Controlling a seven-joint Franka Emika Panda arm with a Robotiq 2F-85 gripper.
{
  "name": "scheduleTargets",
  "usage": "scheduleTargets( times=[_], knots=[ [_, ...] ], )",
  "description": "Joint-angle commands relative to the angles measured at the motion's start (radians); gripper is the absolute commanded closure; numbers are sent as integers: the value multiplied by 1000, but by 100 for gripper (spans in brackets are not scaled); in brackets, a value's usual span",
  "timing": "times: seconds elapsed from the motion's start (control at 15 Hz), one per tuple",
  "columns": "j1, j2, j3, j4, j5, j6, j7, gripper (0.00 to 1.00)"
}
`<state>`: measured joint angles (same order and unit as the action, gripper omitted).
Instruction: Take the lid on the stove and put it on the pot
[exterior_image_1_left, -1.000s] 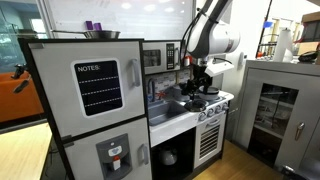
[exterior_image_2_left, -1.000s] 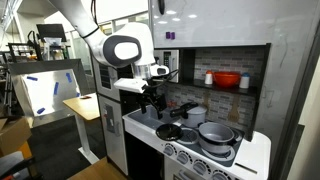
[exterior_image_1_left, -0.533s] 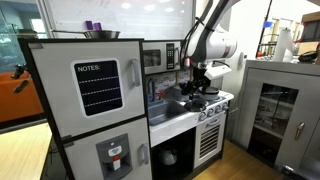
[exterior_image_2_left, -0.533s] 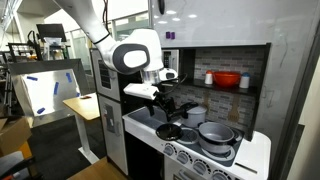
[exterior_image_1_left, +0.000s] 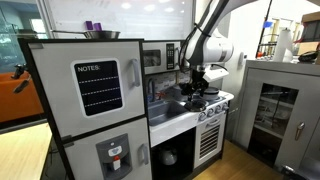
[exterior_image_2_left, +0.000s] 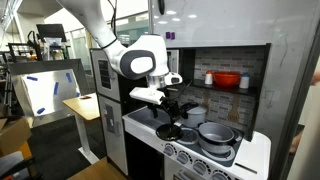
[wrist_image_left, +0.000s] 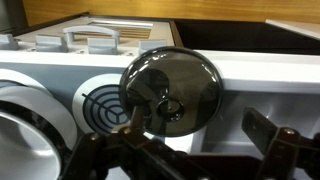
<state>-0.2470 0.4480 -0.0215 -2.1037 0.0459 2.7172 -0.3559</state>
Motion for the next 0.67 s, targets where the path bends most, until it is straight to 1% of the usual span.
scheduleTargets(
  times=[0.0,0.6],
  knots=[
    [-39,24,34,23,25,21,-42,0],
    [-61,49,48,26,17,58,-55,0]
  ],
)
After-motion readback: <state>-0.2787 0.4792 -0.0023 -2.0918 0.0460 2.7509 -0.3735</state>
